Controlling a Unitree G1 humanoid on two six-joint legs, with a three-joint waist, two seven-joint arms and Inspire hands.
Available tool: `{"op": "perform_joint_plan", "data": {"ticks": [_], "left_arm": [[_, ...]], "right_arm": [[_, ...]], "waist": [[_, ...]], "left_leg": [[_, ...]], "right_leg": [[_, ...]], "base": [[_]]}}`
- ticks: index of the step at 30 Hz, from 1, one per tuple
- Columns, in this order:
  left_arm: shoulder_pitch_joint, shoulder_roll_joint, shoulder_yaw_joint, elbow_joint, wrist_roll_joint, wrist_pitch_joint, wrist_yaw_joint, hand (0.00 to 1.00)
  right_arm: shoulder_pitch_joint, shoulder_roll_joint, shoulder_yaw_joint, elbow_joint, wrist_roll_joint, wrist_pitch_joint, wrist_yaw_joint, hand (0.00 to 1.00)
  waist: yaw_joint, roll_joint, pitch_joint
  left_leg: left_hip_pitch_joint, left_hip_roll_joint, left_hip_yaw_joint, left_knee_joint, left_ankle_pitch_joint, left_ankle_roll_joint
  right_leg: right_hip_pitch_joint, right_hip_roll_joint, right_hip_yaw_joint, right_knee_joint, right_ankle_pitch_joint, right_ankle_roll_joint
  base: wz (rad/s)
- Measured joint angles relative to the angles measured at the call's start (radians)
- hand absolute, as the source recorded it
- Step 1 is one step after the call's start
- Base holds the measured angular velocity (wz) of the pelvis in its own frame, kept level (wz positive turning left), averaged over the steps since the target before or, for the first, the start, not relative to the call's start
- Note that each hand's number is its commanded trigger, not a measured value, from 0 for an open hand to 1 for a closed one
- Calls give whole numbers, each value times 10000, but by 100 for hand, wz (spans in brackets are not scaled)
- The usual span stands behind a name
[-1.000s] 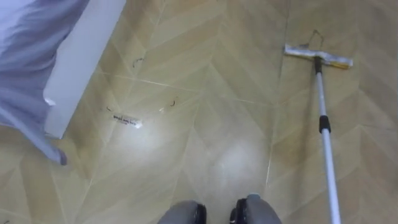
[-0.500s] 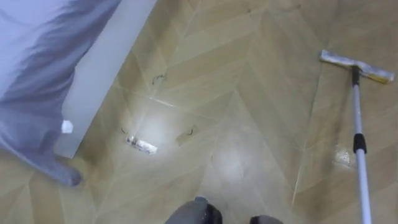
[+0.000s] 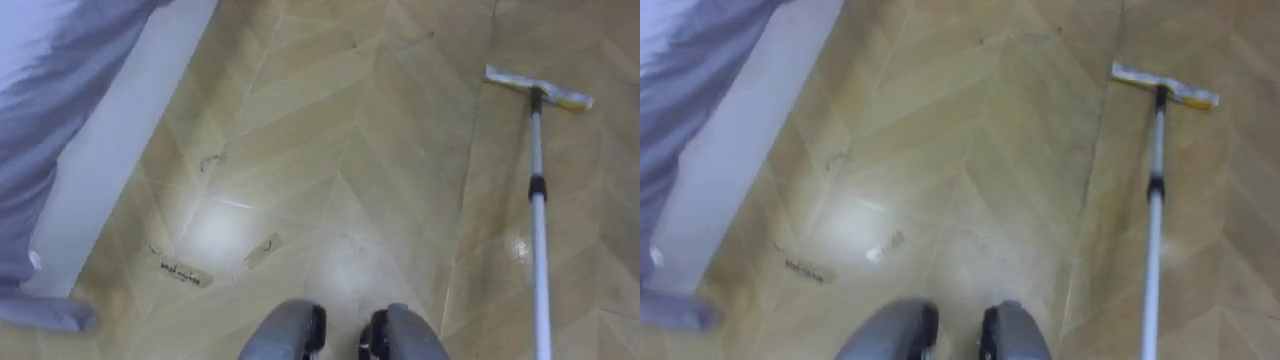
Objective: Mop floor
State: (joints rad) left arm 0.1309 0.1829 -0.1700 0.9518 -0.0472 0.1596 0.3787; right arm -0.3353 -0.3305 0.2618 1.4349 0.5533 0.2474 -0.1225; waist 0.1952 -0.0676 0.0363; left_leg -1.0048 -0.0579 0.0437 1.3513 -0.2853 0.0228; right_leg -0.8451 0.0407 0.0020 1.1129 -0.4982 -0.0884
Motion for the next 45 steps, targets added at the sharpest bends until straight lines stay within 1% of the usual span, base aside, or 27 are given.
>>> {"op": "perform_joint_plan", "data": {"ticks": [1,2,3,4,6,7,8,9,11,12,13,15,17,18,20,24,25,27,29,30,31,32,34,36,38,41,45], "left_arm": [[106,18,39,-28,13,-20,-77,0],[224,20,64,-36,57,-62,-303,0],[349,19,71,-37,69,-79,-443,0],[544,20,103,-2,152,-65,-714,0],[495,-5,48,160,205,-102,-1023,0],[326,-82,64,398,224,-188,-1118,0],[115,-199,105,492,296,-221,-1123,0],[32,-239,95,468,430,-257,-1122,0],[-354,-255,157,187,528,-419,-1023,0],[-401,-243,173,128,527,-473,-979,0],[-498,-234,268,100,596,-636,-878,0],[-614,-269,290,96,594,-643,-732,0],[-585,-431,175,118,577,-585,-654,0],[-552,-469,142,116,561,-545,-649,0],[-531,-610,86,184,565,-378,-613,0],[-526,-522,104,372,568,-307,-447,0],[-501,-476,110,344,570,-200,-331,0],[-228,-345,102,-9,559,-70,-214,0],[34,-113,33,-112,563,29,-153,0],[93,-100,38,-105,577,63,-157,0],[201,-100,74,-100,604,87,-178,0],[334,-102,101,-102,599,111,-230,0],[402,-77,102,-81,599,113,-384,0],[451,-85,84,-58,593,155,-445,0],[298,-141,99,-3,661,162,-562,0],[185,-181,139,122,1380,128,-712,0],[199,-198,528,543,2032,153,-796,0]], "right_arm": [[-323,-94,20,-15,311,-71,244,100],[-332,-149,19,-56,536,-71,446,100],[-279,-155,29,-52,648,-63,526,100],[-25,-141,133,-63,800,-70,710,100],[829,-253,330,36,1072,-73,917,100],[1389,-345,387,241,998,-71,923,100],[1815,-479,487,566,971,-70,913,100],[2092,-528,621,613,951,-69,874,100],[2855,-336,684,622,909,-68,418,100],[2956,-290,655,619,882,-79,267,100],[3108,44,561,603,838,-144,44,100],[3173,581,492,599,833,-324,-245,100],[3186,960,489,484,768,-412,-426,100],[3189,1009,450,454,685,-402,-471,100],[3116,1055,110,382,352,-285,-559,100],[2107,884,-322,306,42,69,-779,100],[1736,781,-449,272,44,129,-790,100],[1158,622,-497,263,91,107,-767,100],[275,384,-520,271,272,-35,-541,100],[64,304,-542,194,301,-79,-469,100],[-136,124,-602,46,304,-92,-344,100],[-317,-15,-593,16,305,-198,-152,100],[-283,-144,-559,36,325,-332,159,100],[-1,-164,-542,97,309,-363,427,100],[783,-154,-376,112,205,-528,648,100],[1859,-64,-110,234,-509,-727,566,100],[2801,311,-134,563,-2135,-714,312,100]], "waist": [[136,-115,47],[270,-118,37],[344,-117,29],[335,-63,38],[169,22,-151],[131,133,-182],[35,405,-184],[-33,569,-203],[-309,1135,-255],[-444,1212,-262],[-653,1270,-261],[-1057,1258,-240],[-1274,1236,-234],[-1326,1215,-236],[-1325,1132,-187],[-1070,955,-97],[-1021,865,-94],[-701,715,-100],[-494,222,-6],[-420,196,-6],[-356,163,-45],[-233,157,-48],[-183,207,-40],[-182,354,-25],[-222,597,-12],[-435,855,-97],[-875,880,-130]], "left_leg": [[-211,-22,-29,-1594,-30,-81],[-142,92,-121,-3323,21,-158],[-44,124,-149,-4079,77,-229],[120,157,-152,-4608,571,-208],[584,77,142,-4594,694,203],[867,-64,359,-4457,338,779],[1074,-334,359,-4220,66,1215],[1126,-440,348,-4087,-125,1399],[1230,-599,353,-3834,-611,1751],[1301,-633,352,-3864,-670,1802],[1541,-714,353,-4026,-775,1820],[2006,-812,352,-4478,-837,1803],[2625,-827,339,-4973,-942,1715],[2766,-827,334,-5030,-1014,1697],[3187,-810,232,-4979,-1344,1563],[3215,-575,-12,-4406,-1828,1133],[3155,-519,1,-4107,-1935,926],[2942,-197,242,-3296,-1972,572],[2286,-56,266,-1983,-1305,-417],[2122,-74,153,-1856,-1279,-405],[1893,-44,-228,-2477,-1347,-302],[1798,48,-553,-3619,-1218,-368],[2024,272,-577,-4263,-672,-18],[2435,295,-730,-4785,-515,162],[3211,285,-764,-5569,-316,322],[4214,105,-753,-6678,-13,455],[5701,-52,-597,-8045,276,568]], "right_leg": [[303,93,2,-74,-195,-8],[771,183,-12,-256,-468,62],[1033,202,-32,-368,-592,78],[1571,87,-101,-584,-861,83],[2402,-251,-335,-1024,-1115,367],[2566,-462,-289,-636,-1098,537],[2243,-723,-274,564,-521,997],[1995,-816,-242,1178,-208,1143],[547,-903,31,2633,175,1324],[226,-912,102,2630,211,1325],[-291,-920,237,2230,218,1326],[-599,-1040,177,592,403,1304],[-444,-929,110,-1803,1102,1165],[-362,-909,70,-2193,1322,1090],[28,-899,-194,-2551,2253,833],[217,-649,-435,-2235,1957,507],[218,-646,-528,-2012,1647,350],[212,-477,-469,-1661,1289,278],[177,-319,-206,-1322,1148,116],[201,-300,-172,-1331,1151,92],[273,-214,-167,-1462,1220,92],[430,-162,-232,-1618,1277,146],[840,-110,-351,-1986,1343,269],[1350,-67,-526,-2780,1607,321],[2236,-78,-632,-3754,1886,409],[3276,-275,-625,-4794,2155,519],[4495,-428,-488,-5799,2282,573]], "base": [[15],[15],[9],[27],[52],[51],[44],[32],[16],[6],[7],[2],[-9],[-4],[0],[-11],[14],[-2],[-8],[-5],[-9],[-9],[5],[13],[8],[3],[-4]]}}
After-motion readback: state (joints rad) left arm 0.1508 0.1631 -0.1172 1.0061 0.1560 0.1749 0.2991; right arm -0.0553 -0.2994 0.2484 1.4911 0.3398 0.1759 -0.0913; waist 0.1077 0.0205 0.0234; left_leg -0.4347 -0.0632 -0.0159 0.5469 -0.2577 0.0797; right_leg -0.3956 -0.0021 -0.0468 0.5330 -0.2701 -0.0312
